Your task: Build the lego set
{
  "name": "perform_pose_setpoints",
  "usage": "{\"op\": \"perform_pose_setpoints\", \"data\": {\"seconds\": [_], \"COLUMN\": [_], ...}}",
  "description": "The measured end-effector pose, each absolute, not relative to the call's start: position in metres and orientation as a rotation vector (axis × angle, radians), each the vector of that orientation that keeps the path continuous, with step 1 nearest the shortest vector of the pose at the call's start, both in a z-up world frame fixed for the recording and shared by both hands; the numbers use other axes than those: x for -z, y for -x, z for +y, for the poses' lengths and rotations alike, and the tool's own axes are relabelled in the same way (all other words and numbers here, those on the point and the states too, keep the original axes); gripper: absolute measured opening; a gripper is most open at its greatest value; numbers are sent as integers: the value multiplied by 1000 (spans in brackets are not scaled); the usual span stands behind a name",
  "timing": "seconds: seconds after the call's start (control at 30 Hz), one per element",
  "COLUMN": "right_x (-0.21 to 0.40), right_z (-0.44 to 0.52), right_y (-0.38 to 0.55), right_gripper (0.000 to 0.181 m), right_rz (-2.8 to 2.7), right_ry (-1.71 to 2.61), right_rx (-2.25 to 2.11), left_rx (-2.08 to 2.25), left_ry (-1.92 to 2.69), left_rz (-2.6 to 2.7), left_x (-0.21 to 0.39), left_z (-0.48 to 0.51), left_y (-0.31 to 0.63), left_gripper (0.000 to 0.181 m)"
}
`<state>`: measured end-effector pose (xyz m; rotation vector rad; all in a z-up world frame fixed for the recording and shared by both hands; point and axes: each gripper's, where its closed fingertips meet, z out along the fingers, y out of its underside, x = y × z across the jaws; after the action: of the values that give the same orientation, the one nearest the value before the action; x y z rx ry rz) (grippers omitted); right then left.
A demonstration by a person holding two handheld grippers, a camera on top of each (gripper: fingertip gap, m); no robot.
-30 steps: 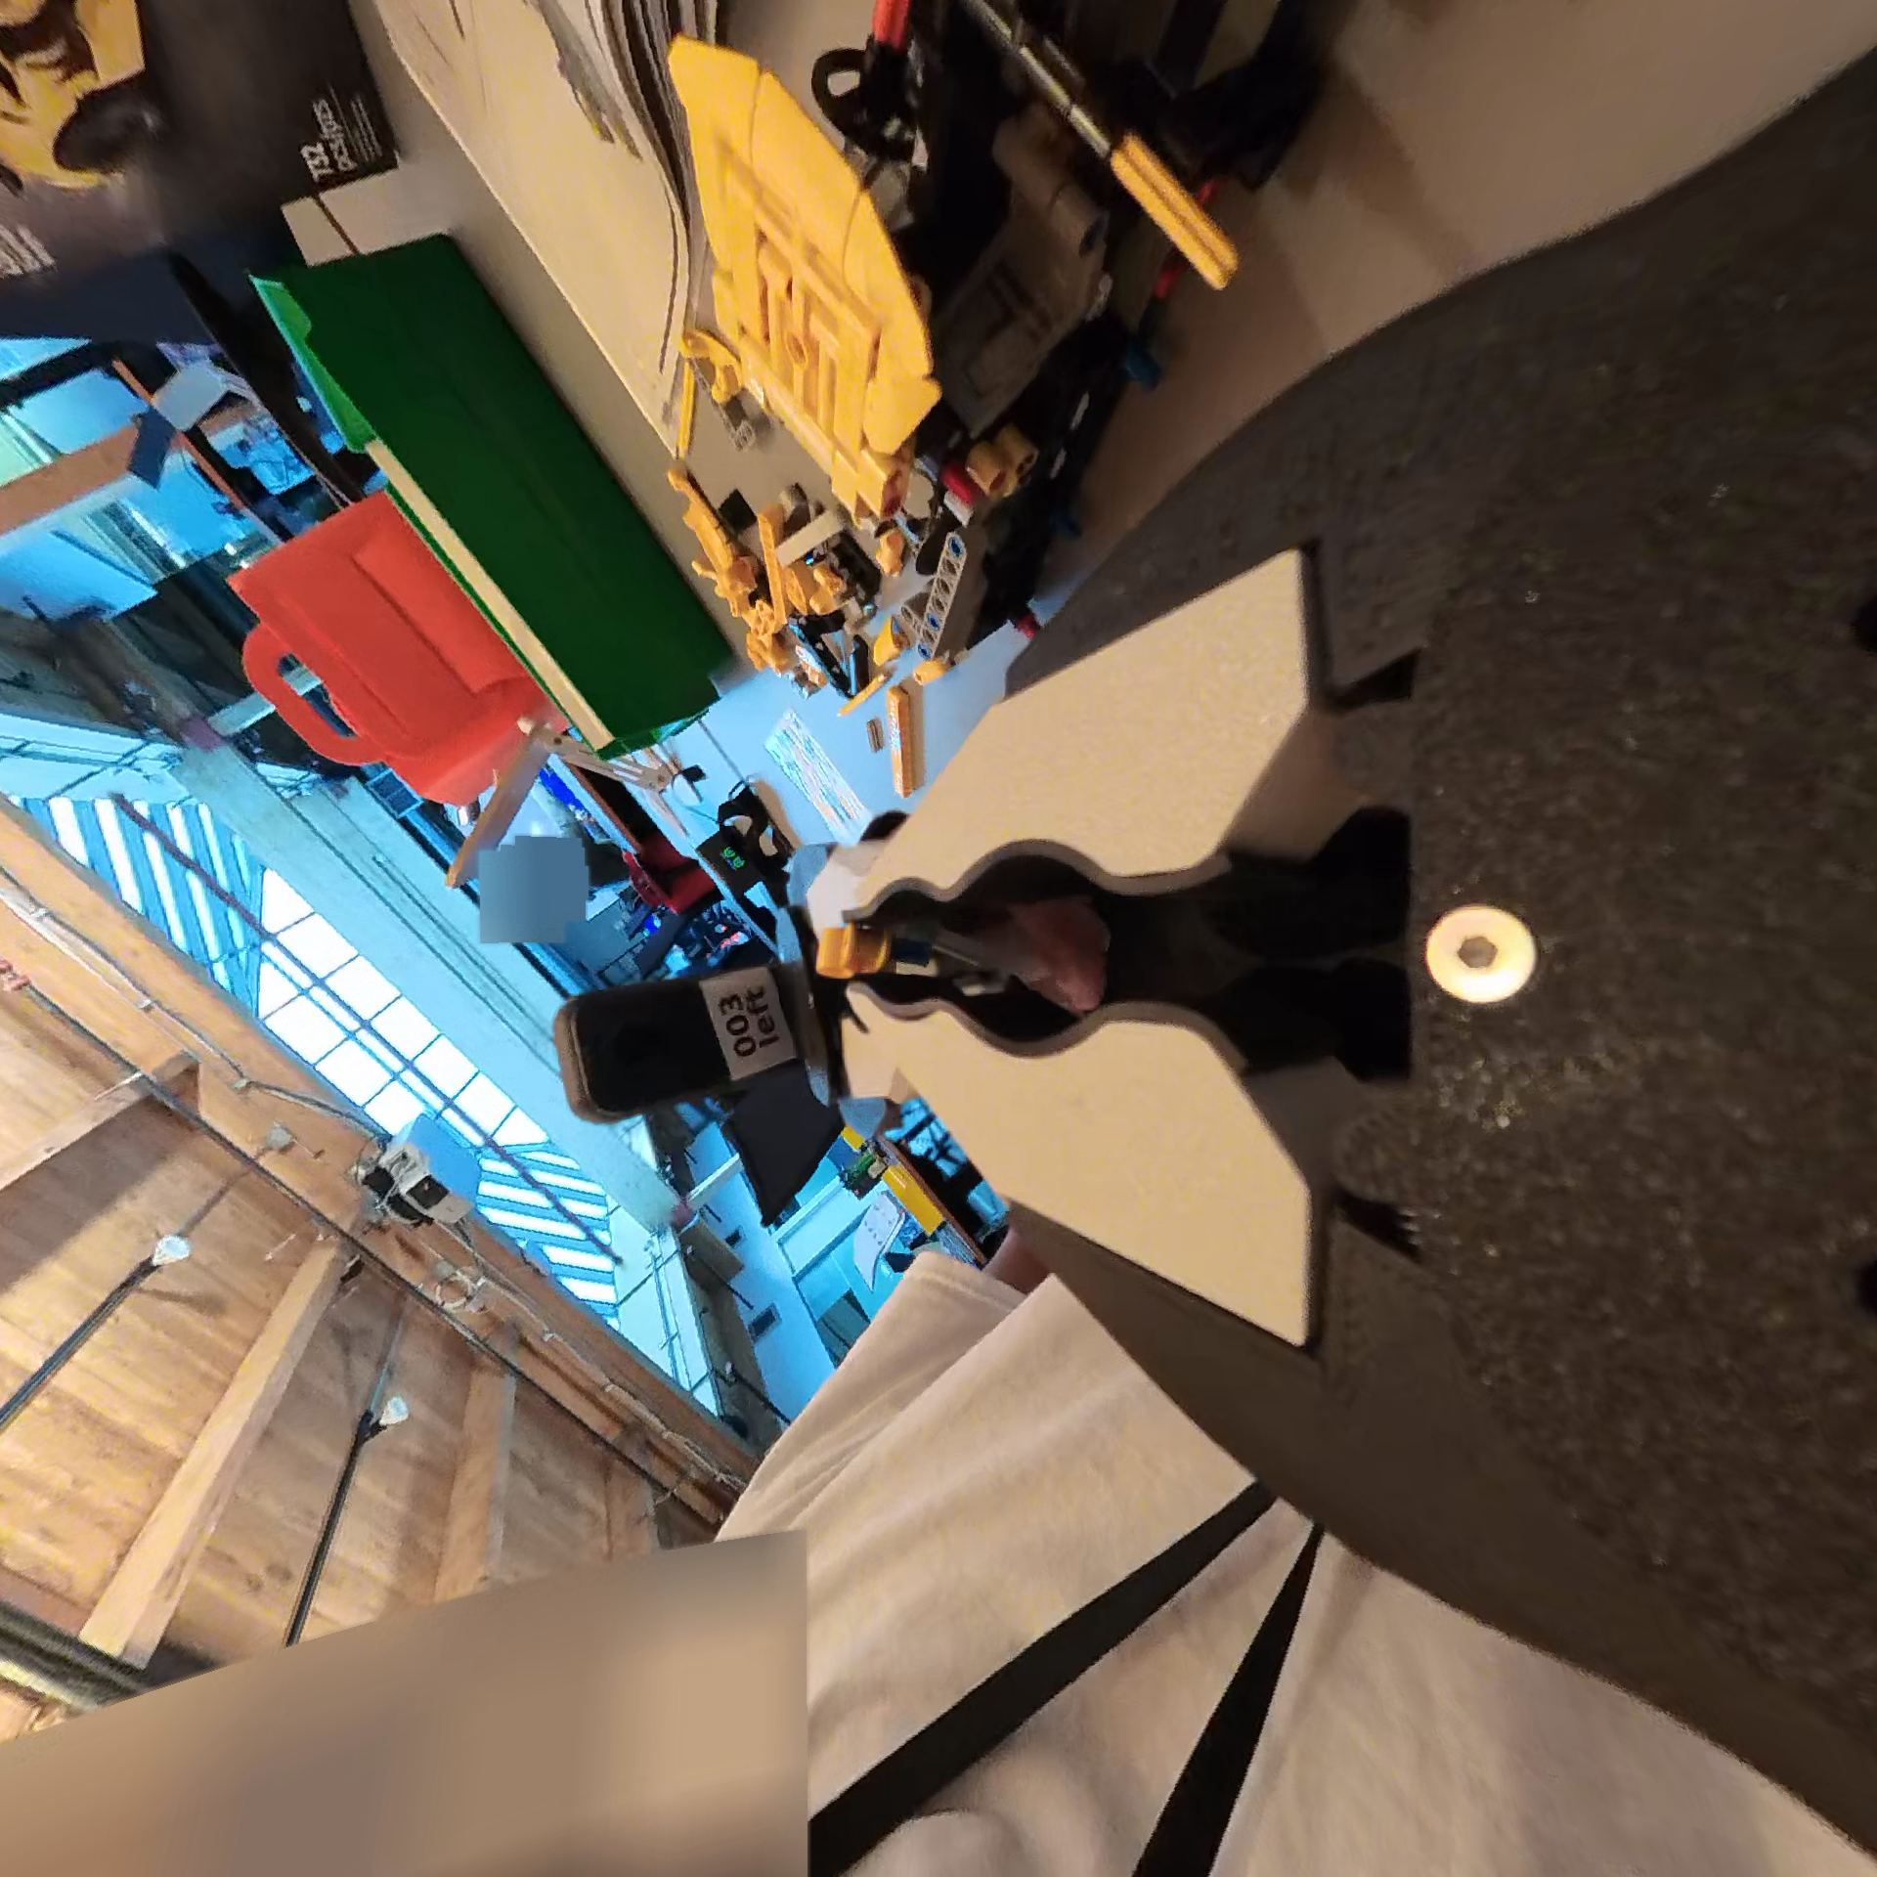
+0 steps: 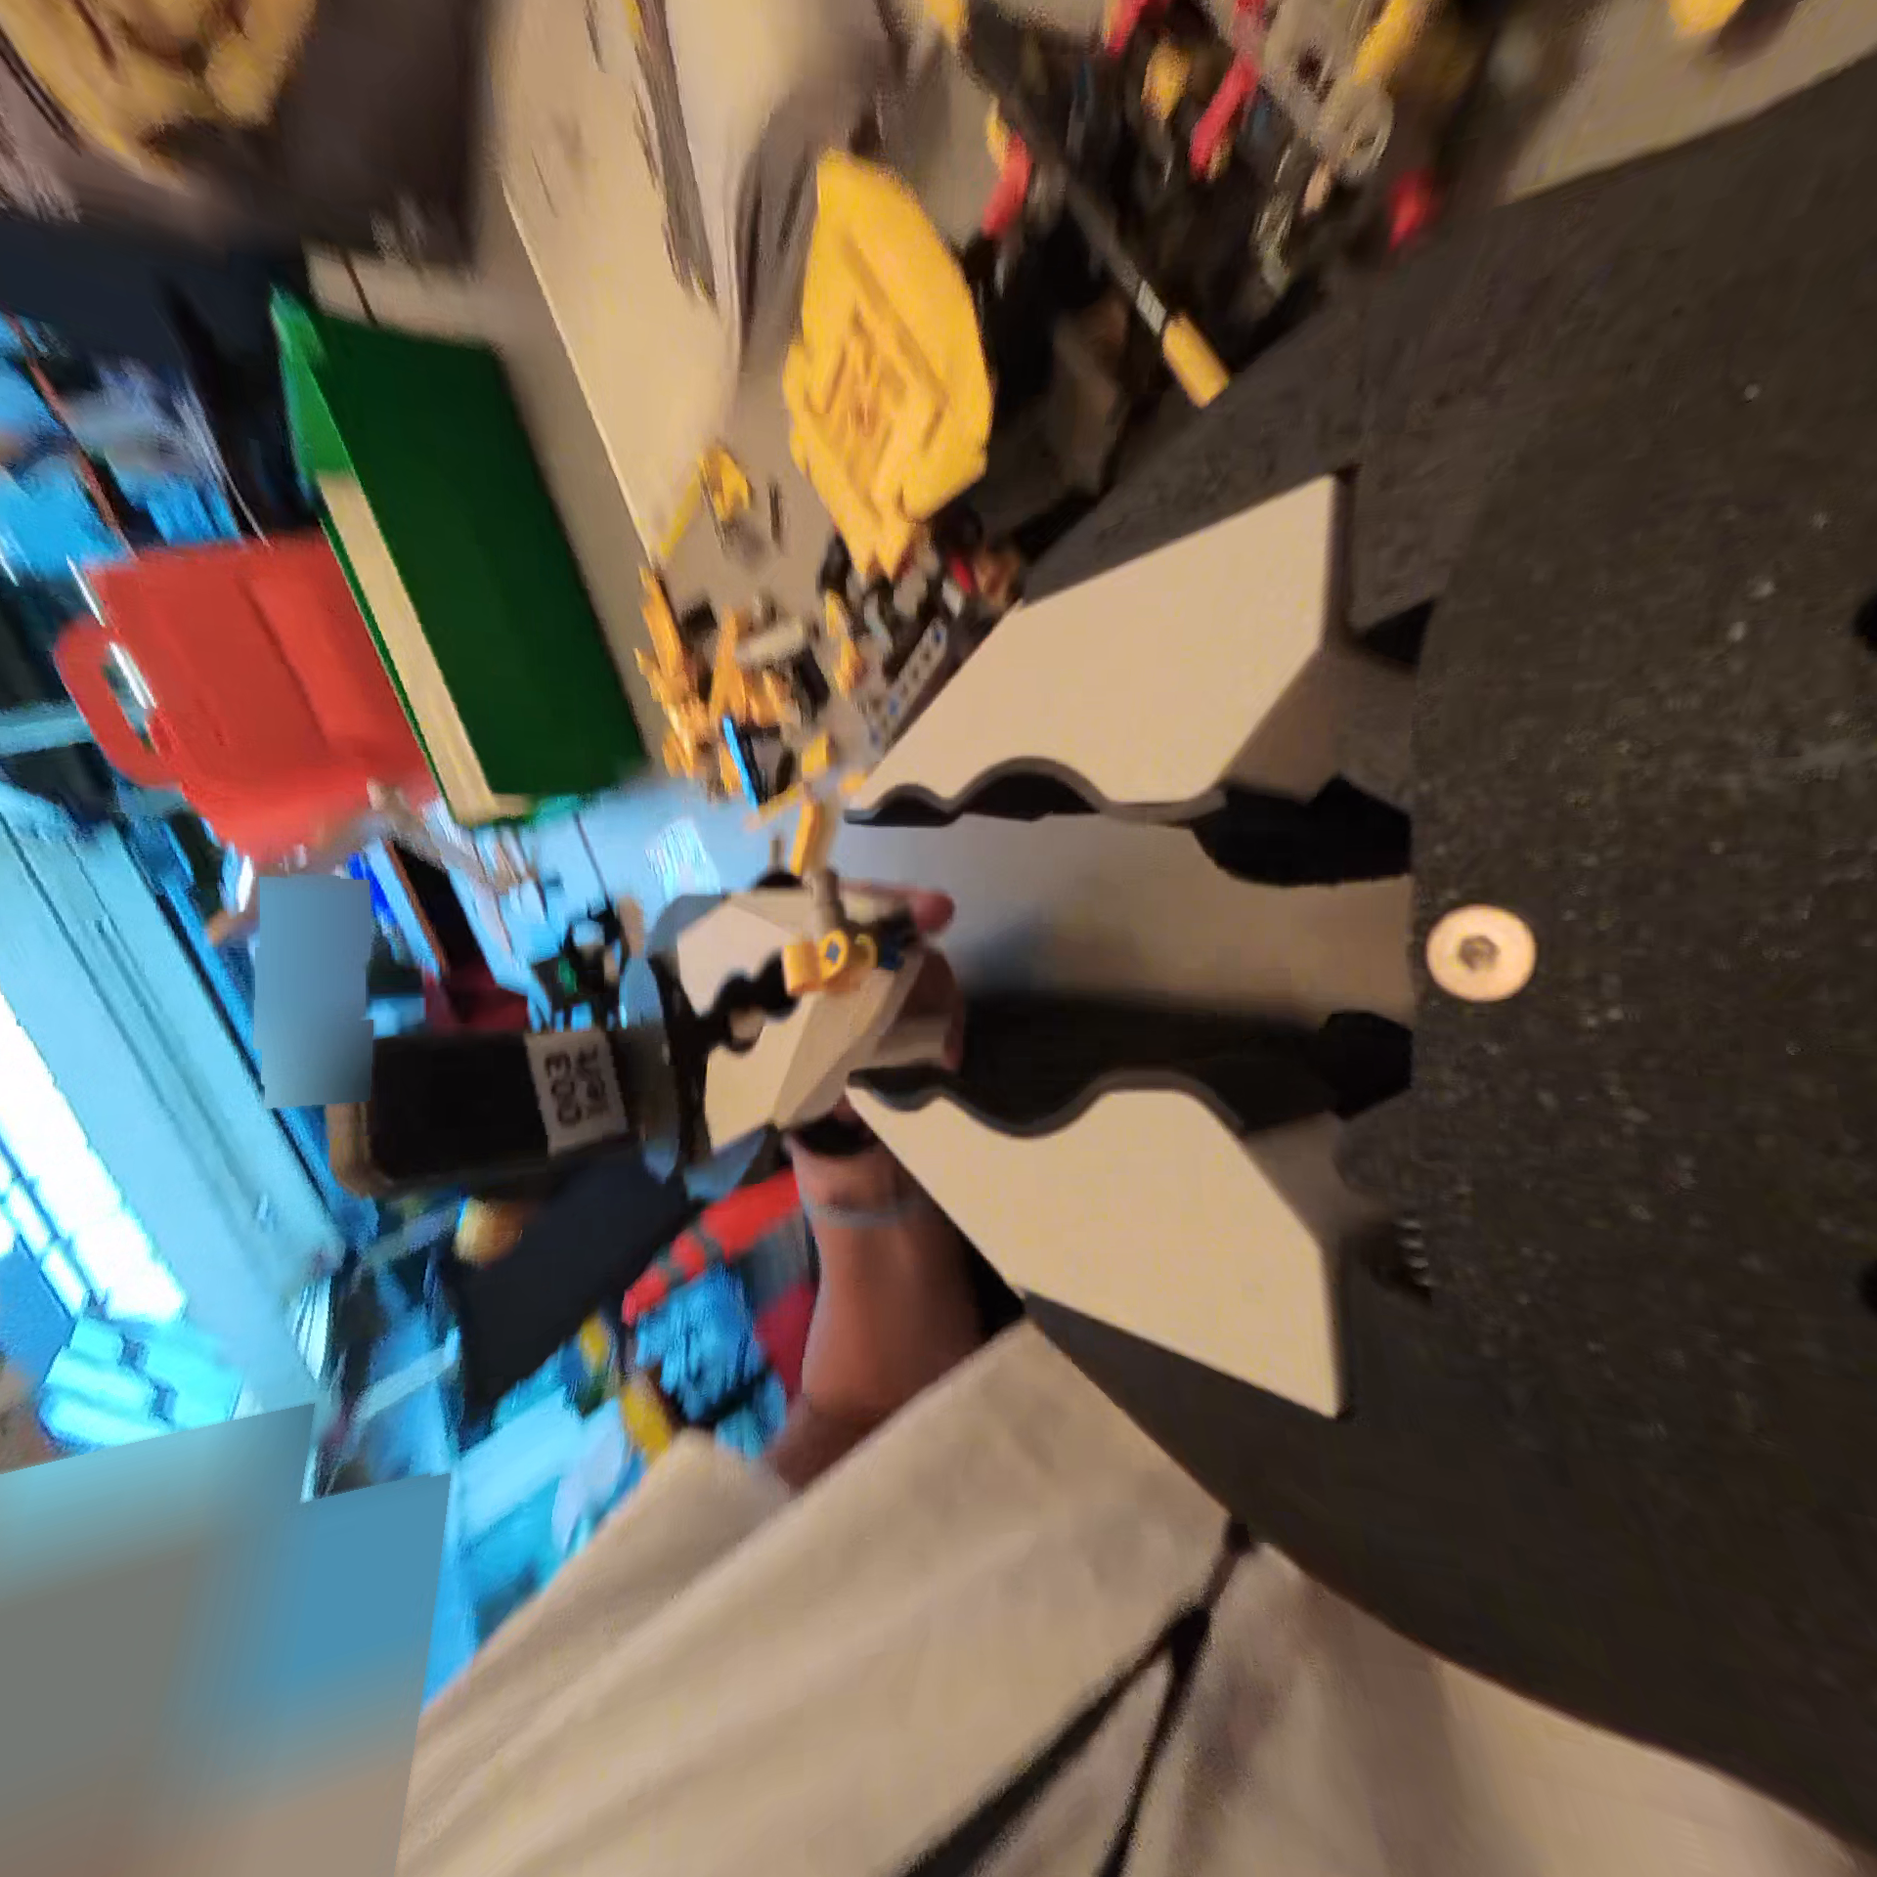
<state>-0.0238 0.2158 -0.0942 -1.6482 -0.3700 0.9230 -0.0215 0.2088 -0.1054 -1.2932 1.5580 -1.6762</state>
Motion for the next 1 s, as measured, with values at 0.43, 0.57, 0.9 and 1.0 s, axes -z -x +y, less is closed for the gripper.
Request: {"op": "perform_pose_setpoints", "data": {"seconds": [0.43,0.57,0.9,1.0], "right_x": [85,83,87,100], "right_z": [216,216,224,233], "right_y": [40,40,34,19], "right_gripper": [26,26,25,50], "right_rz": [-392,-395,-362,-379], "right_ry": [1552,1535,1542,1623], "right_rx": [-1033,-1015,-958,-728], "left_rx": [1740,1747,1748,1753], "left_ry": [1179,1170,1243,1415], "left_rz": [1590,1574,1547,1504], "left_x": [97,95,99,111], "left_z": [196,195,203,220], "left_y": [29,28,23,16], "left_gripper": [5,5,5,5]}}
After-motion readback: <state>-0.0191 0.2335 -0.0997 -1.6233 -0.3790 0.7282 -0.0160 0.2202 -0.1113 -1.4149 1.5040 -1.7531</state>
